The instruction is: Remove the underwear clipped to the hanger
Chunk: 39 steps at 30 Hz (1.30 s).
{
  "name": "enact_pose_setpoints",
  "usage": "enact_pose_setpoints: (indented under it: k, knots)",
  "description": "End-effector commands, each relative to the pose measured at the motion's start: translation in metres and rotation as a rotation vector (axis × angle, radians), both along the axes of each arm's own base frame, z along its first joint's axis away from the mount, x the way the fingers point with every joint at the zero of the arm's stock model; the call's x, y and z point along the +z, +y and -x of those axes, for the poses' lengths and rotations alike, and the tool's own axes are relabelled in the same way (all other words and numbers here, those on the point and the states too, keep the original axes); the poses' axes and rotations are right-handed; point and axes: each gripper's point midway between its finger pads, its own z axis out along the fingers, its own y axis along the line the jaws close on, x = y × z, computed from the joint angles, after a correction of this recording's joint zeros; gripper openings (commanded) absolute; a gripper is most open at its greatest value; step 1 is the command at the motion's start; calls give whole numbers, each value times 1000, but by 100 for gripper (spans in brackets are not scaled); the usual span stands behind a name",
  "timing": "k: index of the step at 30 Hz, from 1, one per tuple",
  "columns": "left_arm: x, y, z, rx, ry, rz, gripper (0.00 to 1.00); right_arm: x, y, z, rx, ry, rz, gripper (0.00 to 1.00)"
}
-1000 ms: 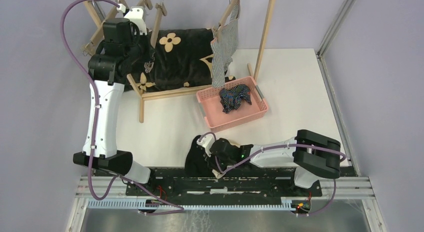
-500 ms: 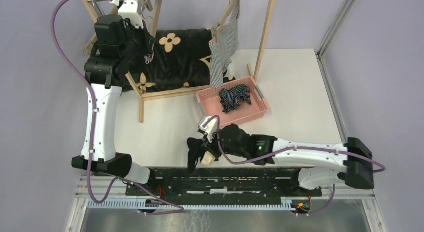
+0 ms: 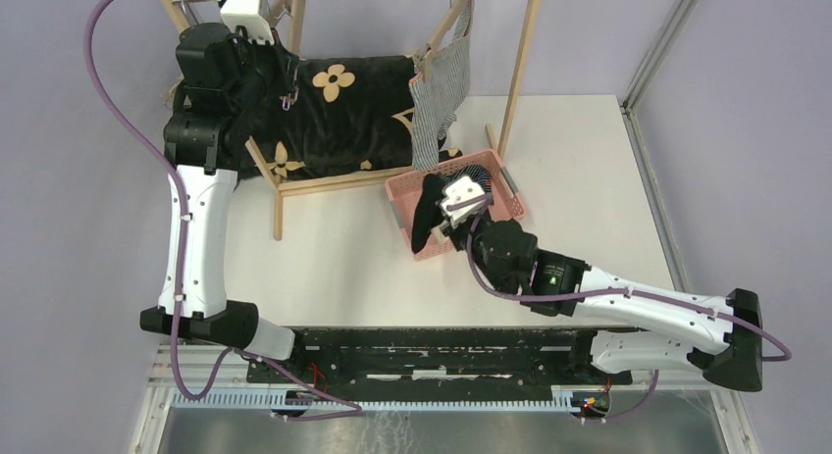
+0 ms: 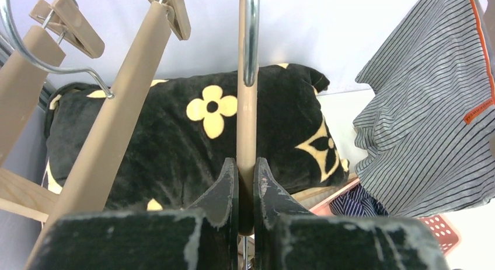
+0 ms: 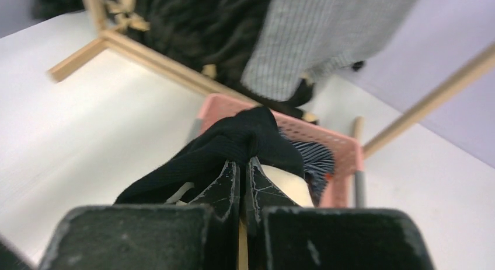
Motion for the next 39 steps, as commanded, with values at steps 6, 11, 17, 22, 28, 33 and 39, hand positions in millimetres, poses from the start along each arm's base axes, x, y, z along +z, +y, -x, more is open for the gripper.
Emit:
enact_pose_setpoints:
  k: [6, 11, 17, 22, 28, 33, 39]
  knots:
    - [27, -3, -19, -11, -95, 45, 3, 59, -65, -69, -227, -107, -149, 1]
    - [25, -3, -33, -1, -101, 55, 3, 50, -59, -86, -201, -81, -149, 1]
    - [24, -3, -44, 5, -107, 71, 3, 39, -43, -97, -168, -54, -133, 1]
    - [6, -3, -54, 8, -58, 71, 4, 19, -33, -111, -158, -13, -112, 1]
    - [-2, -1, -58, 29, -48, 80, 32, -27, -20, -135, -148, 103, -65, 1]
    - [10, 2, -47, 36, -85, 88, 56, -64, -13, -151, -144, 199, -20, 1]
    - [34, 8, -18, 44, -144, 92, 63, -82, -7, -160, -144, 248, 17, 25]
